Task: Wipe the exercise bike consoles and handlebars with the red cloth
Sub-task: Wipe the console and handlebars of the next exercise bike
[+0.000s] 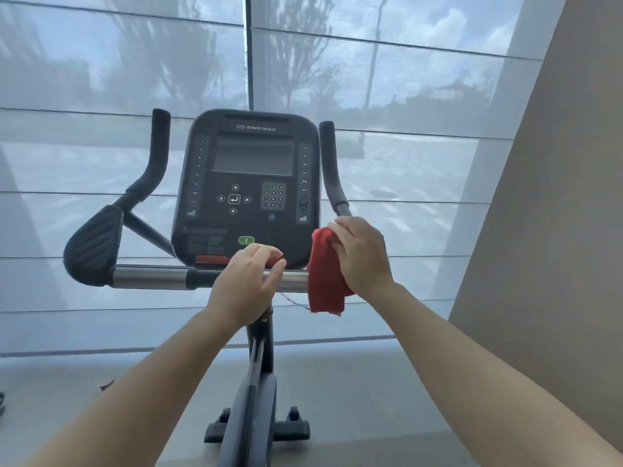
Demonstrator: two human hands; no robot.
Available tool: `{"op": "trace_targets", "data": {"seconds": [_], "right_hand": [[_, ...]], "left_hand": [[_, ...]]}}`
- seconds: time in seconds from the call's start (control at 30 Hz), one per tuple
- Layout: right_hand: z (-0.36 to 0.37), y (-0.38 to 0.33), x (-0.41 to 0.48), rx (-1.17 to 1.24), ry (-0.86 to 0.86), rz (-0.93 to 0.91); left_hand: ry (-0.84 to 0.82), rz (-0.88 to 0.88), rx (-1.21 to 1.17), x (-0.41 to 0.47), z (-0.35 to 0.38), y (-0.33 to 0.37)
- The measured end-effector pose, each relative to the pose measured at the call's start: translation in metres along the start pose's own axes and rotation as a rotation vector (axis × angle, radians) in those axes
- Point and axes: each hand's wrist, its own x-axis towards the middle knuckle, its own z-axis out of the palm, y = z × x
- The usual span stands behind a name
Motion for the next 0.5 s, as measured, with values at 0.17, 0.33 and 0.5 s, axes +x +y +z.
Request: {"op": "trace_targets", "data": {"seconds": [0.17,0.33,0.5], "right_hand": [[0.029,0.015,-0.015,-0.034,-0.347,0.067],[0.028,0.026,-0.014,-0.044,-0.296,0.027],[0.031,0.036,-0.003,-0.014,-0.291,-0.010]], "left_hand": [[-0.044,0.053,-0.004,0.003,0.020,0.002],[-0.055,0.075,-0.023,0.003,0.041,0.009],[-0.037,0.059,-0.011,0.020,0.057,0.015]]}}
